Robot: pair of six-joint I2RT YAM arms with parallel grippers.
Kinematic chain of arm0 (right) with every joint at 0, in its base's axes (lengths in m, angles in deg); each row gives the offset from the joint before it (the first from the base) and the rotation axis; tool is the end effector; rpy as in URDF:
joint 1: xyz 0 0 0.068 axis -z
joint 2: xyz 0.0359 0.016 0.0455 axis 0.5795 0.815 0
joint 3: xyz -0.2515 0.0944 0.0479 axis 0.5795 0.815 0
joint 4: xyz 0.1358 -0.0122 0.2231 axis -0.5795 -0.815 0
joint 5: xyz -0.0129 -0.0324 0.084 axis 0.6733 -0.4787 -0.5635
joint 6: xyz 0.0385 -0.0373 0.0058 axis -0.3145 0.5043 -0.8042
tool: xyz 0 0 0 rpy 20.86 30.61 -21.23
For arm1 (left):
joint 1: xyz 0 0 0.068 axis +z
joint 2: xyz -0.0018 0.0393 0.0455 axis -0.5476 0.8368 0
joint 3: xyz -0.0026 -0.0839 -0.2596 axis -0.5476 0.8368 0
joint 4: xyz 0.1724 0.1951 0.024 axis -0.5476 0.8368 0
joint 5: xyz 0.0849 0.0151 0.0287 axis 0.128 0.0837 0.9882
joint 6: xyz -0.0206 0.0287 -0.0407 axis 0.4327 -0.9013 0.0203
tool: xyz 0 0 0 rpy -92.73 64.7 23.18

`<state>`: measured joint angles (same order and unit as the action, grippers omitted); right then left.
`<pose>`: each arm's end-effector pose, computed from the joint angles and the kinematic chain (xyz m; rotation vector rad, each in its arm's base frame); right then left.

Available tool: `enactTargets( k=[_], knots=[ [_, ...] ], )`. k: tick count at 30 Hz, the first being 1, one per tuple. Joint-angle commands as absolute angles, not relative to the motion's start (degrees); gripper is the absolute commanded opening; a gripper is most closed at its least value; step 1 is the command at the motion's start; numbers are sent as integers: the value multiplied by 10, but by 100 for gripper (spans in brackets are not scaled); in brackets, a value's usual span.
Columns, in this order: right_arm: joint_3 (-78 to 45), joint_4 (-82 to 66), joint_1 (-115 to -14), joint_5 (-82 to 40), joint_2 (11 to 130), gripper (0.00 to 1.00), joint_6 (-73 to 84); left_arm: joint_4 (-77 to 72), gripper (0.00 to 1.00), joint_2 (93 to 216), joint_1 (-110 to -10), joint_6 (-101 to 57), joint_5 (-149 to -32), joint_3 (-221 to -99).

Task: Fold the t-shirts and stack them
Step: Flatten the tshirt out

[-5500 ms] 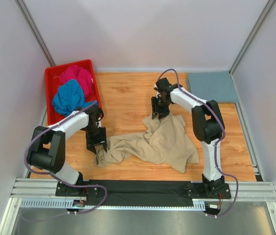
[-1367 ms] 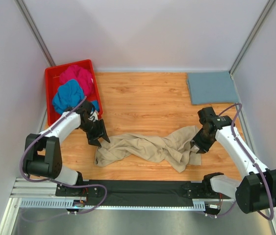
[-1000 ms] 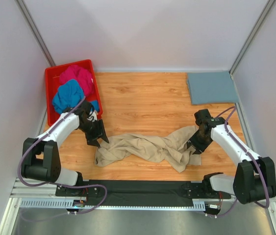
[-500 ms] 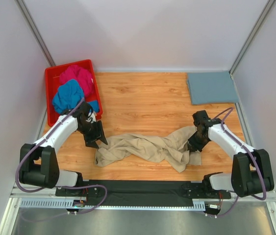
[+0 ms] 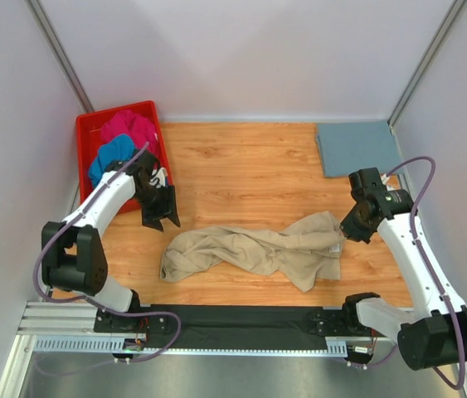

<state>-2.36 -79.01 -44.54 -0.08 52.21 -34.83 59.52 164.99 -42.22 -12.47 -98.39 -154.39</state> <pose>0.1757 0.0200 0.2979 0.9528 2.6060 -0.0871 0.2664 -0.0521 0.2479 -0.2851 2.9779 -0.4827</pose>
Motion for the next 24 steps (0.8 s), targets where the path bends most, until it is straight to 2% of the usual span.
enactTargets(
  k=[1, 8, 11, 14, 16, 17, 21, 24],
  knots=[
    [-26, -828, -444, 19, 519, 0, -322, 595, 63, 1682, -431, -154, -1015, -1558],
    [-81, -841, -423, 38, 528, 0, -293, 566, 64, 1736, -477, -136, -970, -1543],
    [-112, -843, -405, 39, 535, 0, -278, 509, 63, 1768, -486, -135, -1012, -1542],
    [-135, -845, -395, 37, 547, 0, -267, 515, 61, 1812, -499, -129, -997, -1565],
    [-151, -846, -378, 30, 556, 0, -257, 529, 47, 1841, -504, -127, -985, -1592],
    [-158, -845, -365, 23, 560, 0, -254, 537, 29, 1847, -503, -126, -983, -1600],
    [-206, -850, -322, 9, 580, 0, -232, 562, 0, 1853, -503, -131, -981, -1643],
    [-260, -876, -279, 12, 598, 0, -217, 625, 0, 1834, -504, -123, -977, -1722]
  ],
)
